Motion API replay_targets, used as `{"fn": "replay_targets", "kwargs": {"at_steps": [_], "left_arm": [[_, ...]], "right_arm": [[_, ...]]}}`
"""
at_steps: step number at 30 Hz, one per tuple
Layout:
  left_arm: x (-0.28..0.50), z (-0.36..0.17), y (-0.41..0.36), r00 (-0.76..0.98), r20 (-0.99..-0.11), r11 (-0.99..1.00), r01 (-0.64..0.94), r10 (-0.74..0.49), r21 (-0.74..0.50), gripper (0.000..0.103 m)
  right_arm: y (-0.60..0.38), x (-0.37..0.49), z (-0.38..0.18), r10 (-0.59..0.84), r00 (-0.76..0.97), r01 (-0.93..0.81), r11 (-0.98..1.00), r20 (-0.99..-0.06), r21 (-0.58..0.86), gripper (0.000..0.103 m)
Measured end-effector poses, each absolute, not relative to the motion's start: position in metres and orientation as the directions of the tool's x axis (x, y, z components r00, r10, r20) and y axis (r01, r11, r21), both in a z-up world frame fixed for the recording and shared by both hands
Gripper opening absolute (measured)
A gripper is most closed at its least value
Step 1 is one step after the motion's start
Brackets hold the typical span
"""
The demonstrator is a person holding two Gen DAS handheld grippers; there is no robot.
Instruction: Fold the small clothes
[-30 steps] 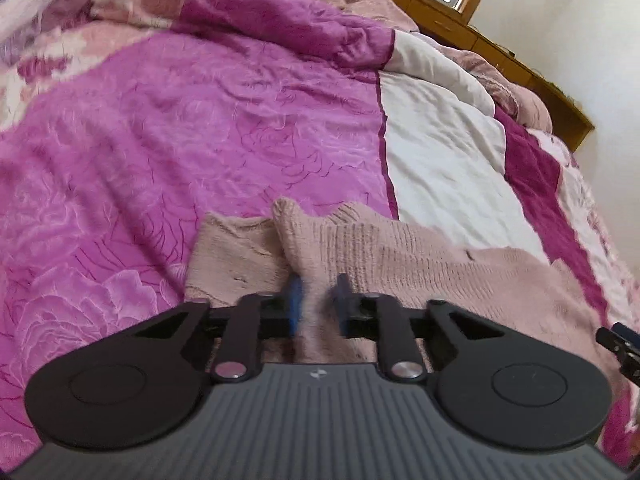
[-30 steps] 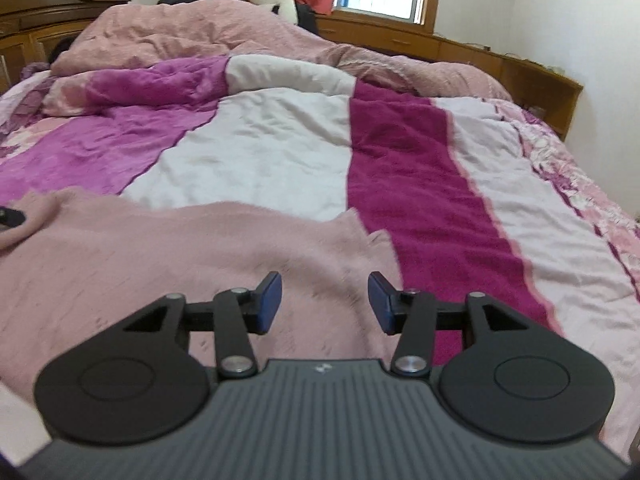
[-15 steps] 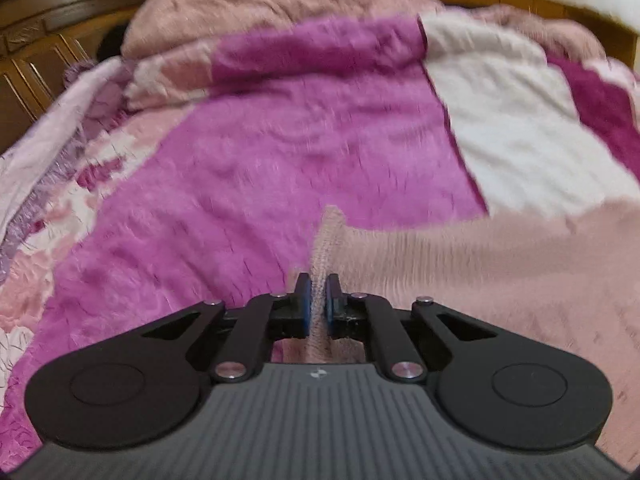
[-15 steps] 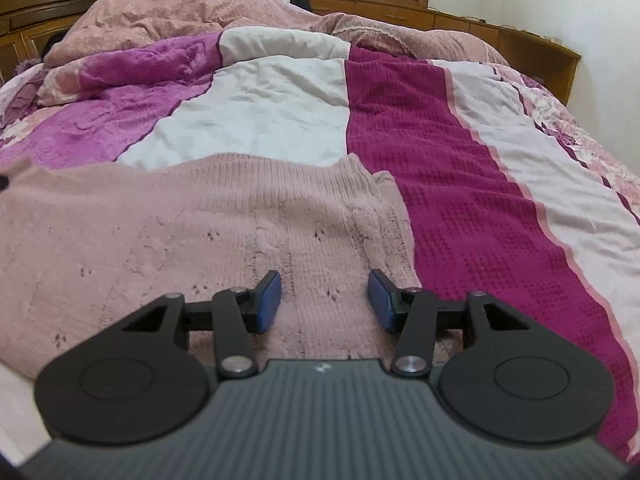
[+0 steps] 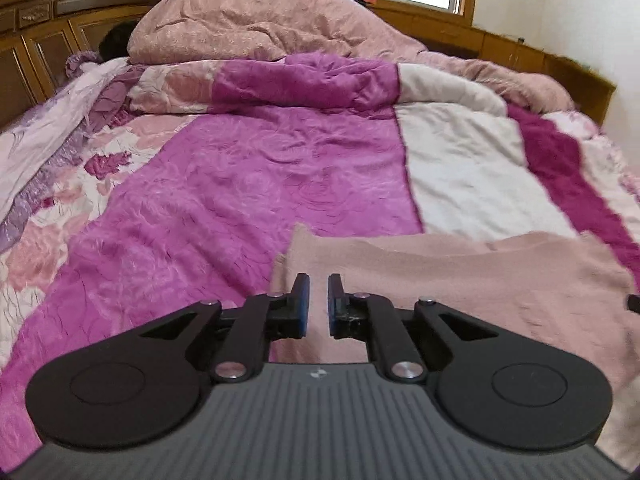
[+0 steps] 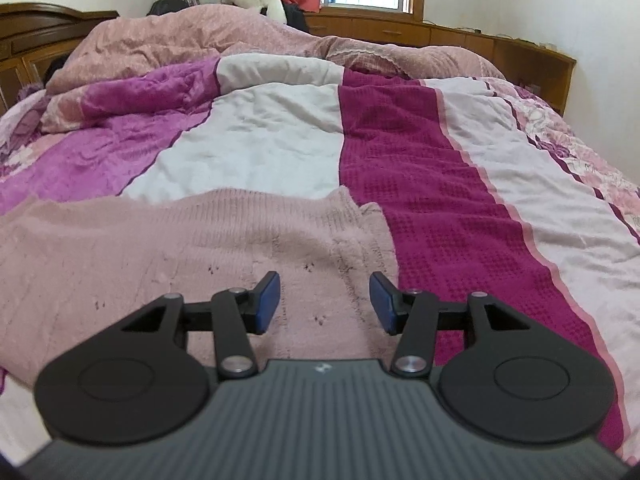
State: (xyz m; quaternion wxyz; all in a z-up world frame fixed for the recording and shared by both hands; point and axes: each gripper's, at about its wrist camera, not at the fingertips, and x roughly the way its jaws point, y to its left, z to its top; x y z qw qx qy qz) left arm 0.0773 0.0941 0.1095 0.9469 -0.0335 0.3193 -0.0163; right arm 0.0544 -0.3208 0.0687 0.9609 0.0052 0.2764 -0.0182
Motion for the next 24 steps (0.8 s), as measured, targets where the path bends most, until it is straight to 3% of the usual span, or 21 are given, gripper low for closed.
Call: {"fn": "replay_targets", "kwargs": {"at_steps": [4, 10, 17, 24], "left_arm": [[0.063, 0.101, 0.087, 0.756, -0.639, 0.985, 0.048, -0.143, -0.163, 0.01], [0.072, 0.067, 0.084, 0.684, -0.728, 0.991, -0.062, -0.043, -0.117, 0.01], [0.066, 0.066, 0.074, 0.682, -0.731, 0.997, -0.055, 0.002, -0.049, 0.01], [0.048, 0.087, 0.066, 0.676, -0.736, 0.991, -0.074, -0.031, -0.11, 0.011]], "right_arm": [[-0.328, 0.05, 0.066, -0.006, 0.855, 0.041, 0.998, -0.519, 0.057, 0.052], [-0.331, 0.058, 0.056, 0.05, 0.837, 0.018, 0.993, -0.544, 0.119, 0.051], [-0.336, 0.063, 0.041, 0.011, 0.817, 0.061, 0.992, -0.577, 0.106, 0.051], [-0.356, 0.049, 0.062, 0.024, 0.829, 0.114, 0.971, -0.559, 0.21, 0.053]]}}
